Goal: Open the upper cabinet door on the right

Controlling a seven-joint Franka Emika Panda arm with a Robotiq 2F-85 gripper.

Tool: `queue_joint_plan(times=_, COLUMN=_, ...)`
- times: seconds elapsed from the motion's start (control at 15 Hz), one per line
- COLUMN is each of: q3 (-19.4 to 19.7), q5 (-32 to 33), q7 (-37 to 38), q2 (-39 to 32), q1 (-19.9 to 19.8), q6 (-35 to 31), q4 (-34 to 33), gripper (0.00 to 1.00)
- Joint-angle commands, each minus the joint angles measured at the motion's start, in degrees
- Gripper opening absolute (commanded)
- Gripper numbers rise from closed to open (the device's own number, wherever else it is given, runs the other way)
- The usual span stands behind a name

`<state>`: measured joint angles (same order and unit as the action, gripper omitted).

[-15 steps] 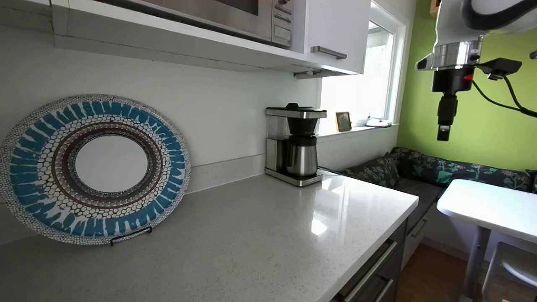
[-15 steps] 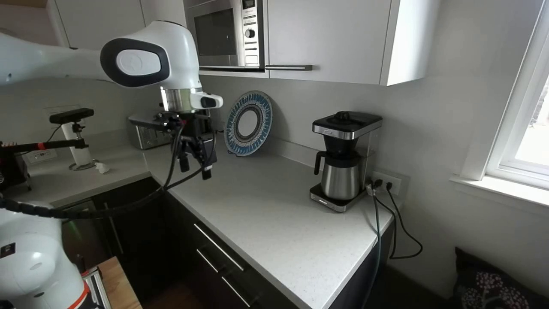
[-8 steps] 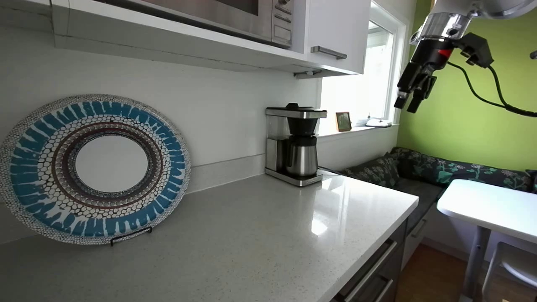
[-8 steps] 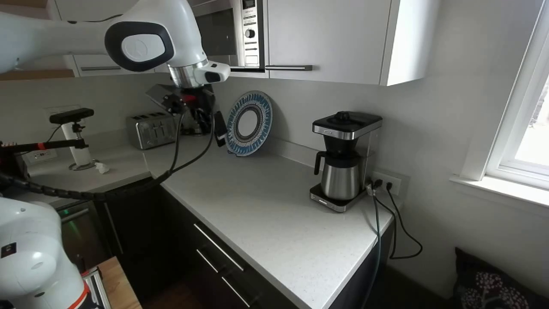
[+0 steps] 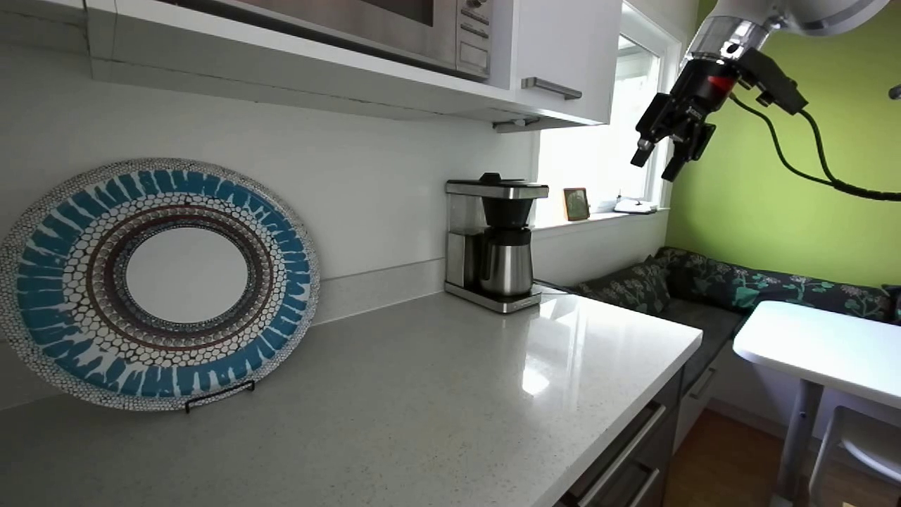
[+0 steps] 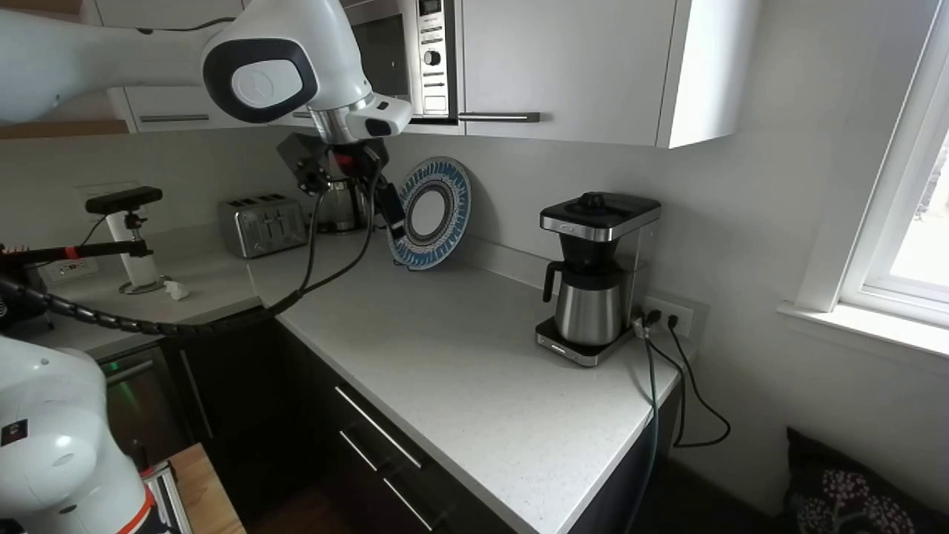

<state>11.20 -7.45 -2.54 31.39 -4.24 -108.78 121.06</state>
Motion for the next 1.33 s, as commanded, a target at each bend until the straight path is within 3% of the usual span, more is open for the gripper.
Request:
queue_joint_plan(times=0.0, q3=-0.57, q5=-0.46, q7=-0.34, q2=-0.19, q1=-0.85, q6=0.19, q4=-0.24, gripper=1.00)
queue_joint_plan(times=0.33, q3=0.56, q5=-7.30, q7=2.83, q2=-0.47, q1=-0.89, q6=-4.14, q4=-0.48, gripper=1.00)
queue_joint_plan(times=0.6, q3=-0.13, q5=-12.51, q7=10.48, q2=-1.78, q1=-1.91, q6=-7.42, q4=-1.25, gripper=1.00)
queue_joint_plan(times=1.27, q3=-3.96, q5=-16.94, q7=31.67, q2=-4.38, q1=-4.86, q6=-26.69, q4=-1.27, gripper=1.00)
